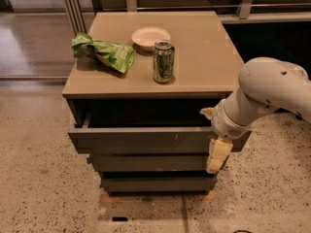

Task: Open top drawer

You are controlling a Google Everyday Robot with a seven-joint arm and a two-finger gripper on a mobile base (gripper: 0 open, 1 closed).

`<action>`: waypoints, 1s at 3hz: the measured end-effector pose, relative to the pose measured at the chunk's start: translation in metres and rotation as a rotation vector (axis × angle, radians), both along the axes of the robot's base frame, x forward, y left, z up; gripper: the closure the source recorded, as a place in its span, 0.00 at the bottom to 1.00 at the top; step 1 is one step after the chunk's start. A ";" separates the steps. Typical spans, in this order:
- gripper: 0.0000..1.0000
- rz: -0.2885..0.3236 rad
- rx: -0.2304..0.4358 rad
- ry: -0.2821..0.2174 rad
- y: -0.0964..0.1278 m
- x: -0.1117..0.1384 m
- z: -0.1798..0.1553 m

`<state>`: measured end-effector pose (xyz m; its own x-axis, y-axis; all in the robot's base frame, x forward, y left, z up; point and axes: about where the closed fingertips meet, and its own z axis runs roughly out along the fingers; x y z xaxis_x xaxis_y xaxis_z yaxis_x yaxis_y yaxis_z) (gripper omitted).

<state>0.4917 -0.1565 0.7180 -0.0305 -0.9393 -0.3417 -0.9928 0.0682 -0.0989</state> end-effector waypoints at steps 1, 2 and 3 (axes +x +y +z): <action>0.00 0.012 0.018 0.002 0.001 0.020 -0.005; 0.00 0.019 0.031 0.034 0.002 0.036 -0.015; 0.00 0.026 0.047 0.107 0.004 0.050 -0.033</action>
Offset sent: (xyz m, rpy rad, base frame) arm 0.0578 0.0025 -0.0250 0.0483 0.0691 0.0260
